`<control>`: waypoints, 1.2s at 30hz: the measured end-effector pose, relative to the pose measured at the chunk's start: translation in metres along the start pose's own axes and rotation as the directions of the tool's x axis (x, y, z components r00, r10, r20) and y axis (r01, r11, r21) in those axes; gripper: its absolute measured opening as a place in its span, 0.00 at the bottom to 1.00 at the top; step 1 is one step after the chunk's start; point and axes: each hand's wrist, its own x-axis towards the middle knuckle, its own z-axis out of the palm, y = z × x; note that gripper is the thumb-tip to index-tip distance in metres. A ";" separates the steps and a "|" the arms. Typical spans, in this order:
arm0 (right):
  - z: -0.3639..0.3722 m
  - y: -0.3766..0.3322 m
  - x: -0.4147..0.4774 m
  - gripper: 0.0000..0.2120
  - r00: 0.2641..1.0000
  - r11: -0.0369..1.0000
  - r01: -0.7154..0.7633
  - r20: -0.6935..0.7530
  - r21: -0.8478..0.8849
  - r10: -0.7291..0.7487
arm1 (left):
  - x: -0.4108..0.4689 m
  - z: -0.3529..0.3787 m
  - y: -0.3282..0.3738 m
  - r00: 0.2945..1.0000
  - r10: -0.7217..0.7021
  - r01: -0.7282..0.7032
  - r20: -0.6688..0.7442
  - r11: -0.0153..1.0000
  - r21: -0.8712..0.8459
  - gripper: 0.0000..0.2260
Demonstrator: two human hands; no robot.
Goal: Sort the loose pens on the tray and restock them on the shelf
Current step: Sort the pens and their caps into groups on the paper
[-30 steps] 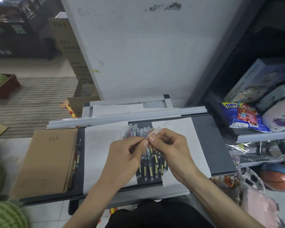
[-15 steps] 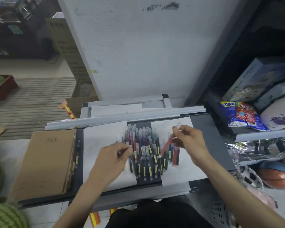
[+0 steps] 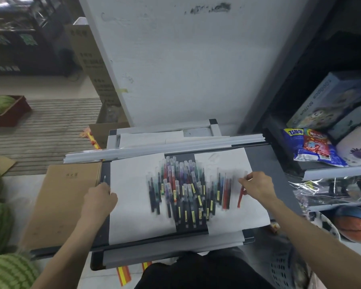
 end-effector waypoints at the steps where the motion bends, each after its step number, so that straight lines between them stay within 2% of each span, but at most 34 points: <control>1: 0.003 -0.001 0.002 0.13 1.000 1.000 -0.004 0.002 -0.013 0.004 | 0.003 0.000 -0.001 1.000 -0.010 0.010 0.002 1.000 0.006 0.03; 11: 0.021 -0.005 0.007 0.14 1.000 0.993 -0.013 -0.022 -0.115 0.010 | 0.033 0.013 -0.007 0.999 -0.036 0.036 -0.002 0.996 0.082 0.04; 16: 0.012 -0.023 0.006 0.15 0.990 0.974 0.074 -0.099 -0.213 -0.097 | 0.033 0.017 -0.006 0.999 -0.031 0.032 -0.008 0.993 0.114 0.02; 24: 0.025 -0.083 0.034 0.15 0.978 0.961 0.201 -0.009 -0.189 -0.207 | 0.031 0.016 -0.009 0.999 -0.034 0.034 -0.004 0.985 0.172 0.03; 28: 0.036 -0.103 0.047 0.16 0.972 0.937 0.230 0.024 -0.263 -0.232 | 0.022 0.013 -0.009 0.999 -0.019 0.026 -0.032 0.974 0.223 0.07; 31: 0.041 -0.108 0.053 0.15 0.978 0.928 0.209 0.038 -0.309 -0.207 | 0.014 0.010 -0.011 0.998 -0.020 0.030 -0.052 0.980 0.196 0.08; 36: 0.047 -0.111 0.060 0.11 0.989 0.954 0.146 0.009 -0.261 -0.149 | 0.004 0.004 -0.010 0.995 0.002 0.012 -0.104 0.991 0.131 0.09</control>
